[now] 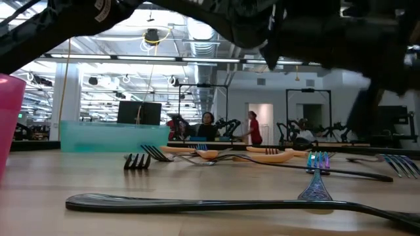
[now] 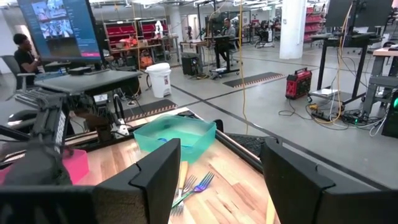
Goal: Sort silverware by color (type)
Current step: Put the black fork into the orange bin, then put the orange fork into the red bin
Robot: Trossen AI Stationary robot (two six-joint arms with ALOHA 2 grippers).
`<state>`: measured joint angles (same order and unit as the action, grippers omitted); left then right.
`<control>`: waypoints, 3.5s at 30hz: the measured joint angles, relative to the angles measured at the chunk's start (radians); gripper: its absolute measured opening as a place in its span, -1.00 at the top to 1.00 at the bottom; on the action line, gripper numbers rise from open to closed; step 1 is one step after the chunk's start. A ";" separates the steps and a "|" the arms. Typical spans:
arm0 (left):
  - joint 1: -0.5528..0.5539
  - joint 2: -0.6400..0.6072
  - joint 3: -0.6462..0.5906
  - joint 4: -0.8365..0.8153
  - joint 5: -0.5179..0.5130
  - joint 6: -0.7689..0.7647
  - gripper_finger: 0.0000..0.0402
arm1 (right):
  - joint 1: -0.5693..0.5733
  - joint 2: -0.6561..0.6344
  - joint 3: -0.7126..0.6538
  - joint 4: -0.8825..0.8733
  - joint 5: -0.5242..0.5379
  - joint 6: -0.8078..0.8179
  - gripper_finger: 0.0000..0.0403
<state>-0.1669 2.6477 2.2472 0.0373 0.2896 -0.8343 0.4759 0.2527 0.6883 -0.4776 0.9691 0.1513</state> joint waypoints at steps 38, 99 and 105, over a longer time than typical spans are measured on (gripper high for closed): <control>0.032 0.038 0.004 -0.004 0.067 -0.198 0.85 | 0.002 0.001 0.000 -0.016 -0.002 -0.001 -0.20; 0.331 -0.793 -0.185 -1.072 -0.191 1.038 0.74 | 0.001 0.001 0.000 -0.202 -0.003 0.113 -0.20; 0.363 -1.121 -0.658 -0.827 -0.263 1.078 0.74 | 0.001 0.001 0.000 -0.228 -0.002 0.113 -0.20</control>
<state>0.1959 1.5269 1.5897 -0.7897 0.0266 0.2440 0.4770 0.2535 0.6884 -0.7060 0.9669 0.2639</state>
